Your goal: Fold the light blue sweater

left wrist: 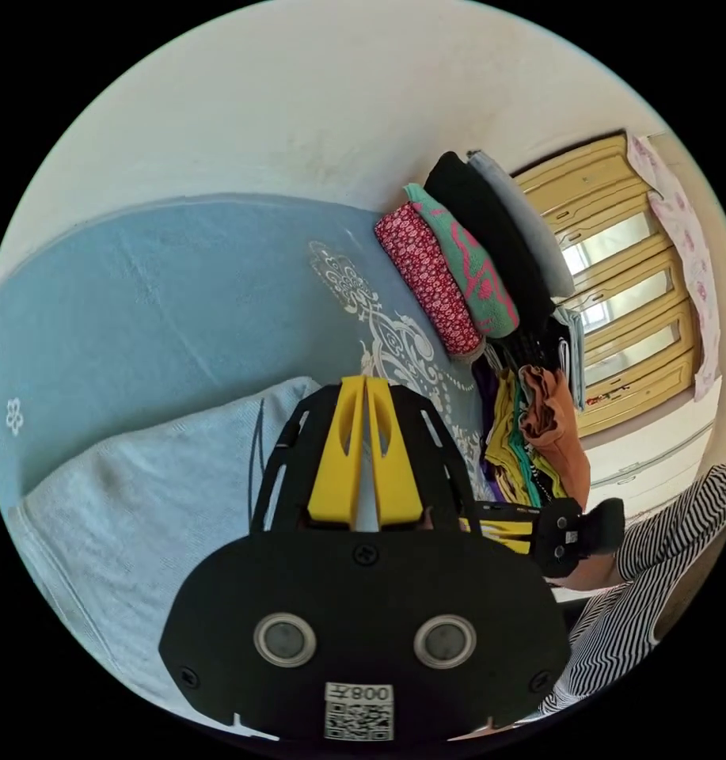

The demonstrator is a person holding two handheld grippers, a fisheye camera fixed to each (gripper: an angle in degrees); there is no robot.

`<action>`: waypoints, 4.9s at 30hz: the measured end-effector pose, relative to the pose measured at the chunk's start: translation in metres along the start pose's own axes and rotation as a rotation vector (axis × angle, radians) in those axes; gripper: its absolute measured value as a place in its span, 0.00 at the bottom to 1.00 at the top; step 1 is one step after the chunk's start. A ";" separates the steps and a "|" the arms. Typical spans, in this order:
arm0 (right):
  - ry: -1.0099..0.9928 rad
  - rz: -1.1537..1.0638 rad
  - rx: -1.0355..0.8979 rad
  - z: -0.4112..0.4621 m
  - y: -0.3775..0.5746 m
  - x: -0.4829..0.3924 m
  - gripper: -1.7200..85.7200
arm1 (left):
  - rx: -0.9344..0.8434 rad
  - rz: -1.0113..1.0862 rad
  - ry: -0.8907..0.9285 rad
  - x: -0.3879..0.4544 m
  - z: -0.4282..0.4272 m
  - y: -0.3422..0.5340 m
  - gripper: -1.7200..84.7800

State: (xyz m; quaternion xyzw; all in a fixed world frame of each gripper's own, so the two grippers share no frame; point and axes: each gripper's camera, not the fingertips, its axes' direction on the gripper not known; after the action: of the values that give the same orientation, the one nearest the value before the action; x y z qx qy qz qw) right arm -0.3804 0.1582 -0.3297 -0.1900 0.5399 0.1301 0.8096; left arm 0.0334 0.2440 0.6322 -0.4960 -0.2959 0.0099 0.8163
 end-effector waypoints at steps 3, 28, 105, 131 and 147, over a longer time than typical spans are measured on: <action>-0.012 0.033 0.041 -0.012 0.001 0.006 0.02 | 0.063 -0.049 -0.052 -0.007 -0.020 0.031 0.02; -0.129 0.035 -0.011 0.019 -0.007 0.017 0.02 | -0.083 -0.038 -0.050 -0.021 -0.007 0.257 0.02; -1.331 -0.079 -0.184 0.138 -0.246 -0.206 0.16 | 0.339 -0.373 -0.419 -0.093 -0.302 0.852 0.06; -1.426 -0.100 -0.128 0.108 -0.242 -0.041 0.06 | 0.350 -0.138 -0.244 0.002 -0.210 0.627 0.05; -0.999 -0.008 -0.251 0.149 -0.218 0.021 0.05 | 0.134 -0.183 -0.115 -0.048 -0.064 0.552 0.06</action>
State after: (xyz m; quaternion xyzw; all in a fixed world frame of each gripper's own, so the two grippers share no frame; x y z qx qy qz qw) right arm -0.1584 0.0305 -0.2617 -0.2026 0.0667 0.2658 0.9402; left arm 0.1783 0.4579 0.1384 -0.4098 -0.3848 -0.0162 0.8269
